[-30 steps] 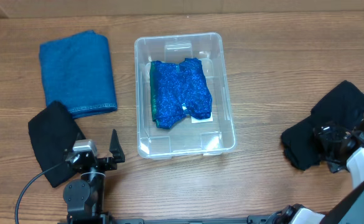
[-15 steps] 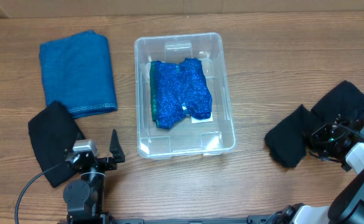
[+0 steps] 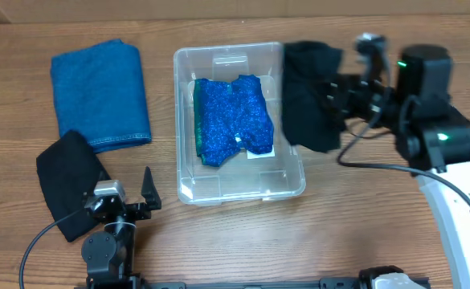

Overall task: Pack container
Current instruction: 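Grasp the black cloth with the right gripper and place it in the bin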

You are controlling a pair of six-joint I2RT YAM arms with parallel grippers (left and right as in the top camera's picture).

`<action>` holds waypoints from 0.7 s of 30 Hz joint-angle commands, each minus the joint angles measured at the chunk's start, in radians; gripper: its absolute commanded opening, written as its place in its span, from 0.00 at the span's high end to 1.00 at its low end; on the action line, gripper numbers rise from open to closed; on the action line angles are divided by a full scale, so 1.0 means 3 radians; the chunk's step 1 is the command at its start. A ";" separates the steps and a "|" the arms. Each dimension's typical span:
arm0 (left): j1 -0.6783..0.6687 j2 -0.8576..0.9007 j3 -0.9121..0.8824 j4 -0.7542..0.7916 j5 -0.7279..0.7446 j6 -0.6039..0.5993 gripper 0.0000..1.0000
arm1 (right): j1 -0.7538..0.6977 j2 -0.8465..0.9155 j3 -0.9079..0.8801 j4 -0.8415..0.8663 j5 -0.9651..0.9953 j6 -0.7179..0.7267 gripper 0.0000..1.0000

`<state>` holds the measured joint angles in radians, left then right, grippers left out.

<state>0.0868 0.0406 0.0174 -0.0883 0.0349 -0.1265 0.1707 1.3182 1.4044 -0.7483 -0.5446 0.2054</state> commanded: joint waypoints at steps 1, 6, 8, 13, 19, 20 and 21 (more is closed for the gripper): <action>0.0006 -0.0005 -0.0024 0.0013 0.0032 0.0061 0.00 | 0.0398 0.0464 0.0383 -0.0060 0.0295 -0.0240 0.96; 0.0006 -0.0005 -0.0024 0.0013 0.0032 0.0061 0.00 | 0.0849 0.1055 0.0422 -0.0607 0.0477 -0.1603 0.96; 0.0006 -0.0005 -0.0024 0.0013 0.0032 0.0061 0.00 | 0.0989 0.1216 0.0422 -0.0866 0.0607 -0.2099 0.96; 0.0006 -0.0005 -0.0024 0.0013 0.0032 0.0061 0.00 | 0.1270 0.1462 0.0422 -0.1317 0.0670 -0.3377 0.96; 0.0006 -0.0005 -0.0024 0.0013 0.0032 0.0061 0.00 | 0.1551 0.1696 0.0384 -0.1284 0.0674 -0.3595 0.96; 0.0006 -0.0005 -0.0024 0.0013 0.0032 0.0061 0.00 | 0.1601 0.1737 0.0369 -0.1259 0.0679 -0.3595 0.96; 0.0006 -0.0005 -0.0024 0.0013 0.0032 0.0061 0.00 | 0.1640 0.1768 0.0359 -0.1236 0.0679 -0.3593 0.96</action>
<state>0.0868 0.0406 0.0174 -0.0883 0.0345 -0.1265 0.6262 1.8221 1.5120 -1.1343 -0.3386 -0.8211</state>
